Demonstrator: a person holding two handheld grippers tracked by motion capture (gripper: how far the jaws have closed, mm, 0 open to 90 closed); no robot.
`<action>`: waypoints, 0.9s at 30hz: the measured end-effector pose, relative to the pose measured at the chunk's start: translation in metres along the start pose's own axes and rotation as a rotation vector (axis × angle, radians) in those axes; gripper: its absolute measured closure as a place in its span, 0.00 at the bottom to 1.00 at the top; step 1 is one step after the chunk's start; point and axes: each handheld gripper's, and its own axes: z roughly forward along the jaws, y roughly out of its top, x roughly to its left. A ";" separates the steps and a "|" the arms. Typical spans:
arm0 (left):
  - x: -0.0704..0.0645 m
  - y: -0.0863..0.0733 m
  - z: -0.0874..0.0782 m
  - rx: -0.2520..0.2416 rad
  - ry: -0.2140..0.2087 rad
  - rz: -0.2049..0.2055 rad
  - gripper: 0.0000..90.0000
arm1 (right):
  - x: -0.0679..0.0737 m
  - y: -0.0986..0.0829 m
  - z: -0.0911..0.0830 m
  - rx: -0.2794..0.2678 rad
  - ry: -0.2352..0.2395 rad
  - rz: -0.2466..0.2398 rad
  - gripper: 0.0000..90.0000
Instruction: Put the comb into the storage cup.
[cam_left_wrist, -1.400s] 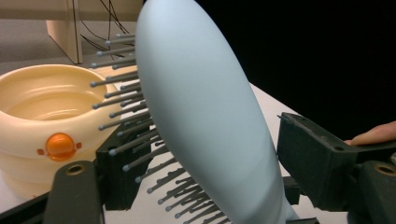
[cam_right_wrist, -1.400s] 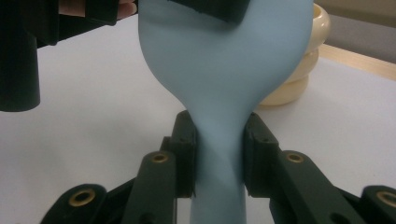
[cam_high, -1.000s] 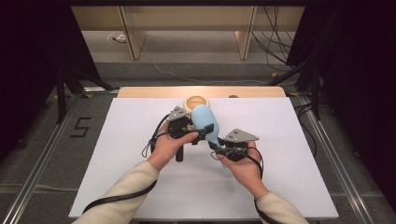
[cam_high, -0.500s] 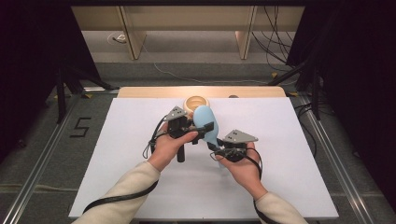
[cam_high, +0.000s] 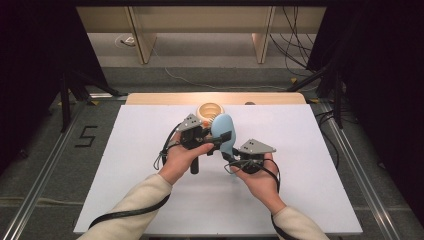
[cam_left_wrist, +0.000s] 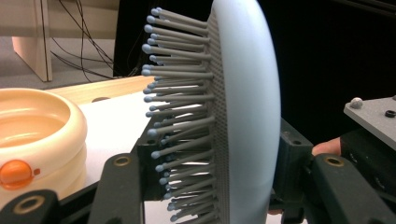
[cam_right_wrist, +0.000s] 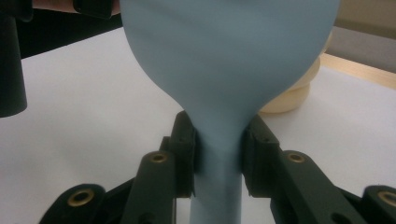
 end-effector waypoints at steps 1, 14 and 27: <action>-0.001 0.000 0.000 -0.002 0.001 0.006 0.54 | 0.000 0.000 0.000 -0.001 0.000 0.001 0.78; -0.008 0.010 0.000 -0.016 0.021 0.091 0.55 | -0.003 0.004 -0.002 -0.041 0.001 0.025 0.52; -0.008 0.015 -0.003 -0.025 0.051 0.142 0.55 | -0.005 0.006 -0.007 -0.080 0.077 0.032 0.16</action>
